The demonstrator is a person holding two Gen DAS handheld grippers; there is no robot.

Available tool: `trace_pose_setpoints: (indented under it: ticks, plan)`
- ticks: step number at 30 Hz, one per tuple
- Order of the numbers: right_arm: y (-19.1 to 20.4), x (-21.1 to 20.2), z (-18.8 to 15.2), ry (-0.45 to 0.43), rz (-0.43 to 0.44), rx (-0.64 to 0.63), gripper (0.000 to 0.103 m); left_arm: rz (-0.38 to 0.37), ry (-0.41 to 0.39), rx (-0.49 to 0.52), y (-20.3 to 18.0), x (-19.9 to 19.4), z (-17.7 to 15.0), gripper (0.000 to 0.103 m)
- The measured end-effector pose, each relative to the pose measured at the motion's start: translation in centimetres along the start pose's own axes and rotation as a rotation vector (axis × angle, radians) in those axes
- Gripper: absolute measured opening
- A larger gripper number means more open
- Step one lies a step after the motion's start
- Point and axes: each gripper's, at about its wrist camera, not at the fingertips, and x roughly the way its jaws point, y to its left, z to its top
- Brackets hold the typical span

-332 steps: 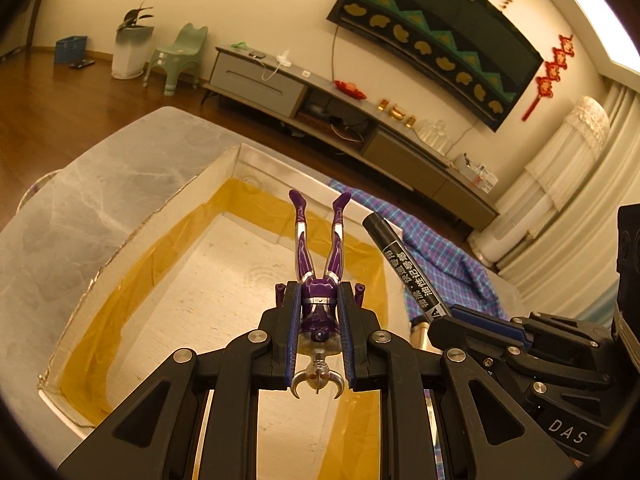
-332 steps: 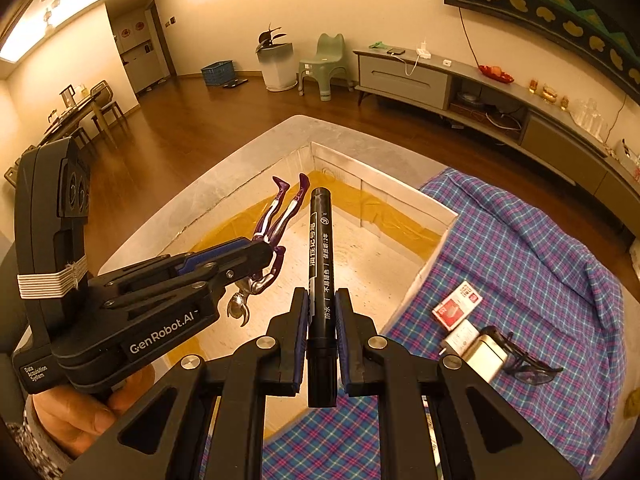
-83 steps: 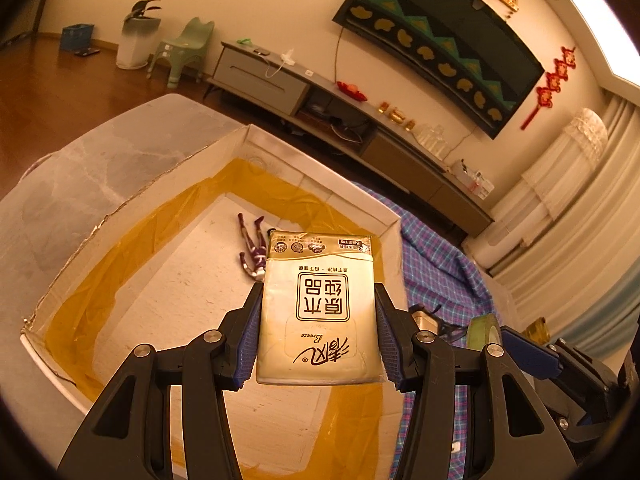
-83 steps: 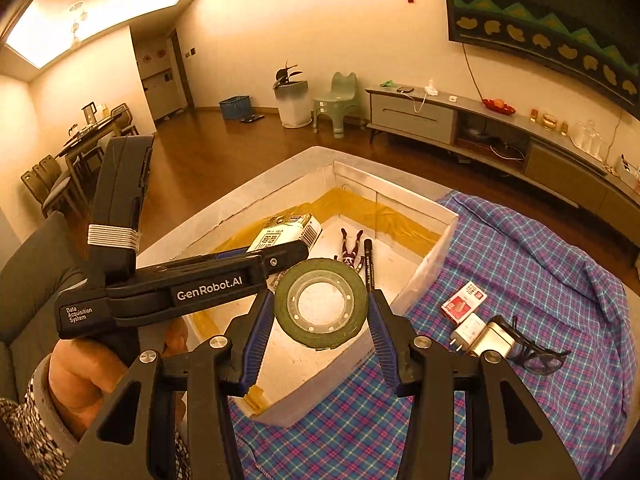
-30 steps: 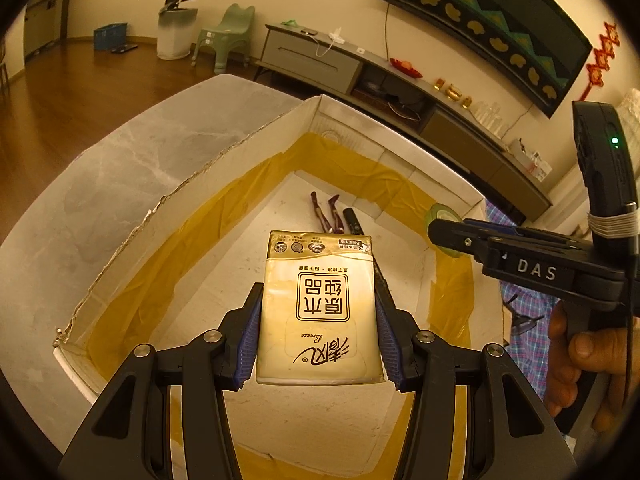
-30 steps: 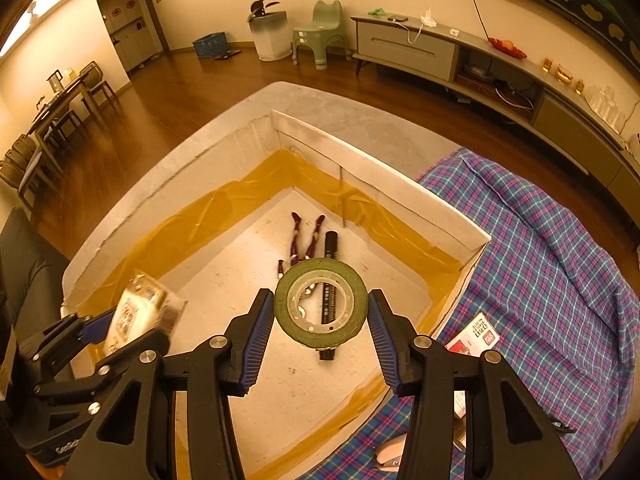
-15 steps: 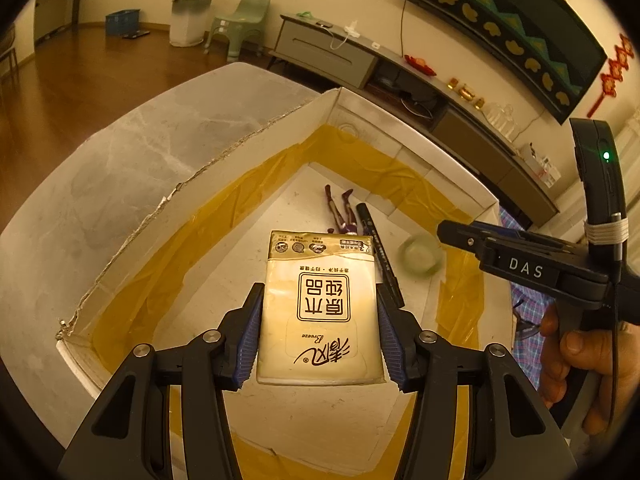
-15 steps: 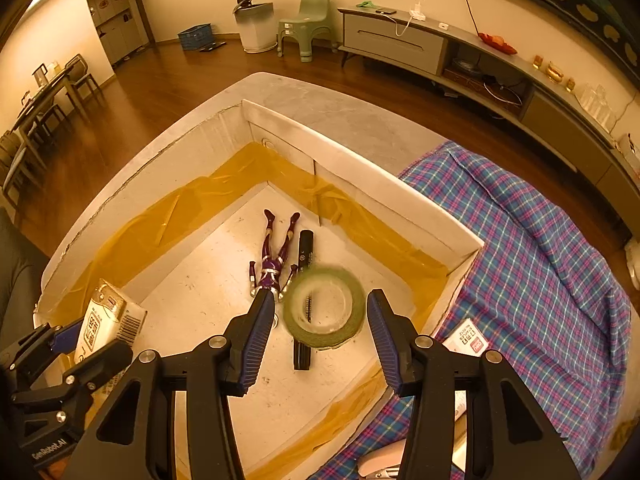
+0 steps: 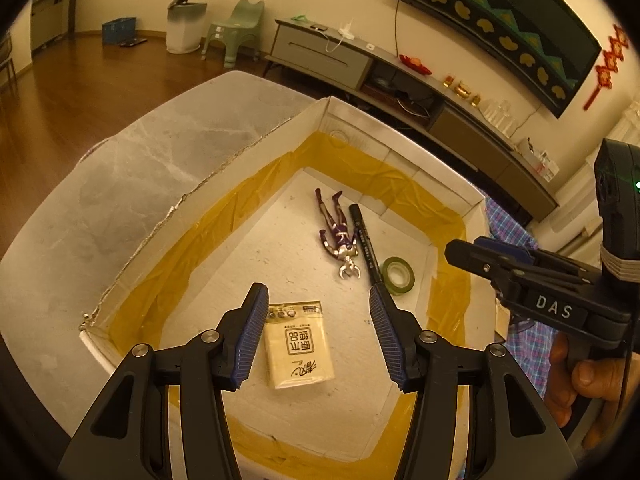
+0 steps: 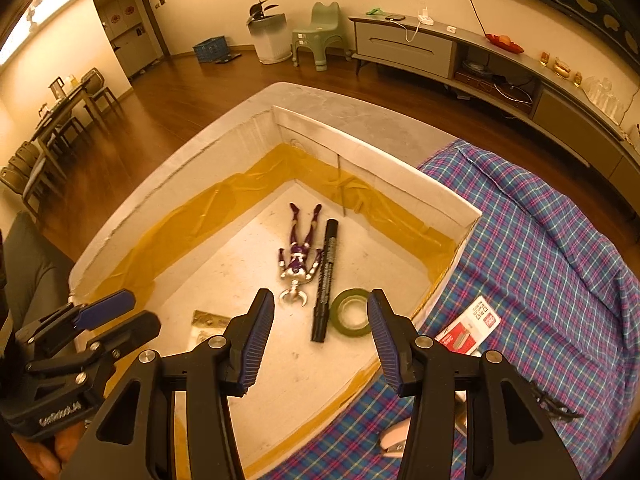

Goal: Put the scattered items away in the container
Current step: 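Open the left tool to drop the packet while the right tool drops the tape roll, then move both open tools back over the items on the shirt, then grasp the white stapler with the left tool while the right tool grasps the clear-capped white tube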

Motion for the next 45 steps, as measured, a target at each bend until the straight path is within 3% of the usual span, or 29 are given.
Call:
trace_pose_setpoints:
  ticks: [6, 17, 23, 29, 33, 37, 41, 45]
  plan:
    - [0.7, -2.4, -1.6, -0.029, 0.062, -0.003, 0.050, 0.006, -0.030, 0.023, -0.6, -1.9, 0.0, 0.056]
    - [2.0, -10.4, -7.9, -0.228, 0.206, -0.002, 0.050, 0.013, -0.101, 0.103, -2.8, -4.9, -0.8, 0.056]
    - [1.7, -13.5, -12.1, -0.301, 0.227, -0.024, 0.050, -0.042, -0.176, 0.184, -5.3, -7.1, -1.8, 0.056]
    - [-0.3, -16.7, -16.7, -0.357, 0.212, -0.032, 0.050, -0.121, -0.217, 0.345, -9.6, -7.9, -3.9, 0.056]
    - [-2.5, -17.3, -20.4, -0.325, 0.169, -0.051, 0.057, -0.199, -0.169, 0.432, -12.5, -7.2, -5.5, 0.056]
    - [-5.0, -16.1, -24.4, -0.221, 0.109, -0.083, 0.060, -0.245, -0.113, 0.526, -15.9, -5.9, -7.5, 0.056]
    - [-6.7, -13.8, -27.4, -0.113, 0.028, -0.123, 0.061, -0.235, -0.061, 0.615, -19.2, -3.8, -9.4, 0.056]
    - [-8.8, -12.0, -28.2, -0.065, -0.025, -0.103, 0.061, -0.177, -0.021, 0.657, -21.0, -0.6, -10.5, 0.056]
